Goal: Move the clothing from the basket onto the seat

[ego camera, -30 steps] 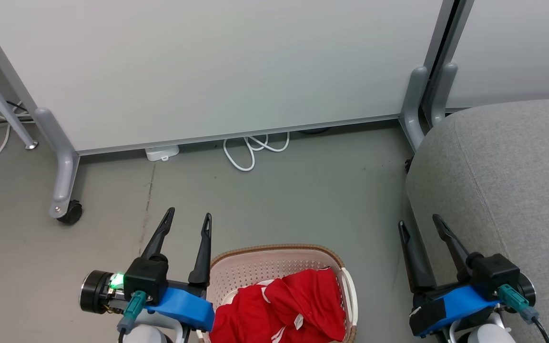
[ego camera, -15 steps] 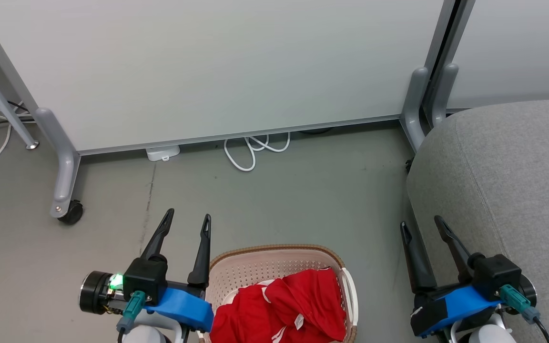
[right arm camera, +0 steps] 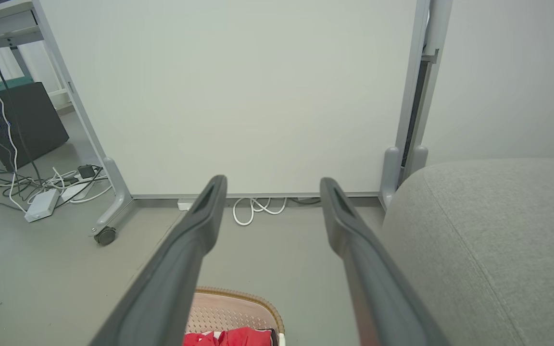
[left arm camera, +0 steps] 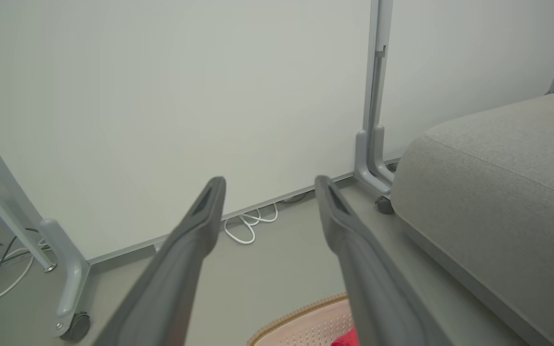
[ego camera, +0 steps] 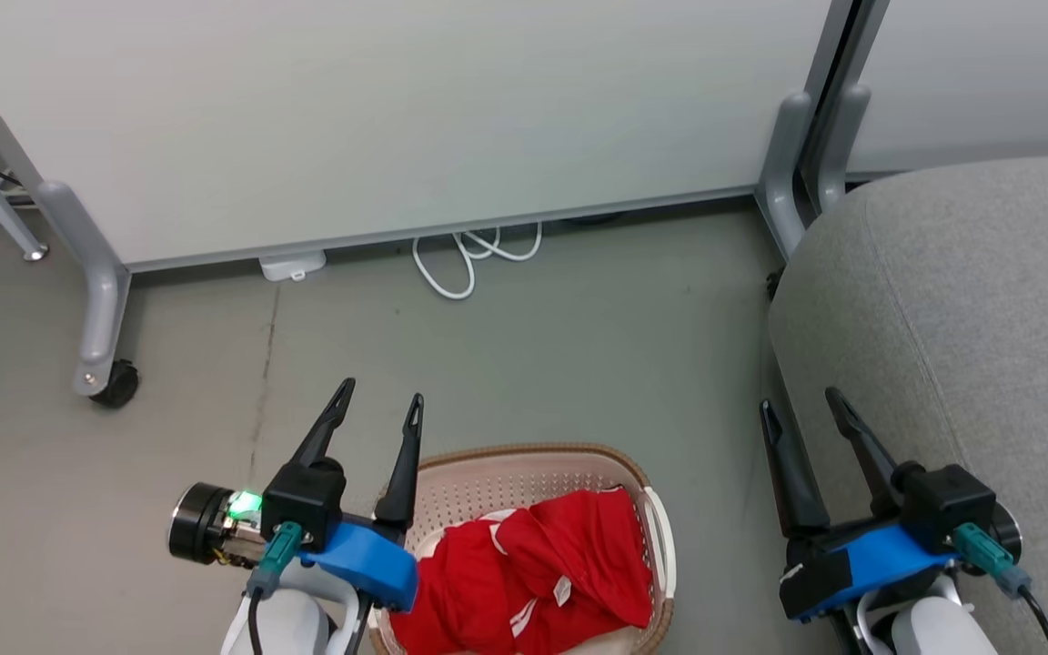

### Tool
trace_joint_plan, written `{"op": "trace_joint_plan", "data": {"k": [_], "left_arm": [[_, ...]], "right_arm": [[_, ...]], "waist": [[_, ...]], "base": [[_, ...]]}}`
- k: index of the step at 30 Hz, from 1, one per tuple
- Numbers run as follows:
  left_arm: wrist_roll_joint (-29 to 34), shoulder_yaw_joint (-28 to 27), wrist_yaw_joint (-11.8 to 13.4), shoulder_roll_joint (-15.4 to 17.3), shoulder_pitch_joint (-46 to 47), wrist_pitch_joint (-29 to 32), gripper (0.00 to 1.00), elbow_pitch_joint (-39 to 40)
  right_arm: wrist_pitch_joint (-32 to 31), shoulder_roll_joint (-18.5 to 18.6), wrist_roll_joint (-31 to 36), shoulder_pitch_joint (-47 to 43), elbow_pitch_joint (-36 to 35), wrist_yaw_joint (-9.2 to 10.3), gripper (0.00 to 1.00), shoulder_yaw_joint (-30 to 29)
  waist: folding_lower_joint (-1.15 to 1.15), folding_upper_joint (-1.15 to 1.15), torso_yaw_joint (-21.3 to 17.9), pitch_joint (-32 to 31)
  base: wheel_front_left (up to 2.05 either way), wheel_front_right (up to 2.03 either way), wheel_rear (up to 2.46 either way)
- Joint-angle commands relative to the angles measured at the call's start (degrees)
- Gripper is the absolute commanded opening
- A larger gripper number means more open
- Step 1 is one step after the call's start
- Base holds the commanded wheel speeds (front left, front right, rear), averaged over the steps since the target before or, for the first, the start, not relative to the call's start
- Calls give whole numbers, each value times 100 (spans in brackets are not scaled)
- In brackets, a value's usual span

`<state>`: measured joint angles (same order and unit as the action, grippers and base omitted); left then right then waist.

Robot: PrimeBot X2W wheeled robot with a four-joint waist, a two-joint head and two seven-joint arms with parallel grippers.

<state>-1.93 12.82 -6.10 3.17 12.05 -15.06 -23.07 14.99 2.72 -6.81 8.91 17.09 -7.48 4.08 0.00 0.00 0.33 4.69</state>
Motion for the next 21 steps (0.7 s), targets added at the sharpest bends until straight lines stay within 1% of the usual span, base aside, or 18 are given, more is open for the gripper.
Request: {"op": "trace_joint_plan", "data": {"k": [1,5,9,17,21], "left_arm": [[31,11,-16,31,152,-18,100,-47],[82,117,-64,133,473,-17,100,-367],[170,336,-102,241,865,-18,100,-695],[340,986,-147,533,1717,-17,100,-1424],[356,1482,-130,663,2151,-18,100,-1893]], "right_arm": [[30,31,-57,96,-37,-3,100,7],[29,29,-59,301,-87,-3,100,36],[27,29,-64,539,-163,-3,100,17],[26,28,-89,998,-311,-3,100,-45],[26,27,-112,1247,-402,-3,100,-8]], "waist": [[0,0,-63,145],[0,0,-179,473],[0,0,-281,856],[0,0,-456,1679],[0,0,-551,2084]], "base": [[0,0,0],[0,0,0],[0,0,0],[0,0,0],[0,0,0]]}}
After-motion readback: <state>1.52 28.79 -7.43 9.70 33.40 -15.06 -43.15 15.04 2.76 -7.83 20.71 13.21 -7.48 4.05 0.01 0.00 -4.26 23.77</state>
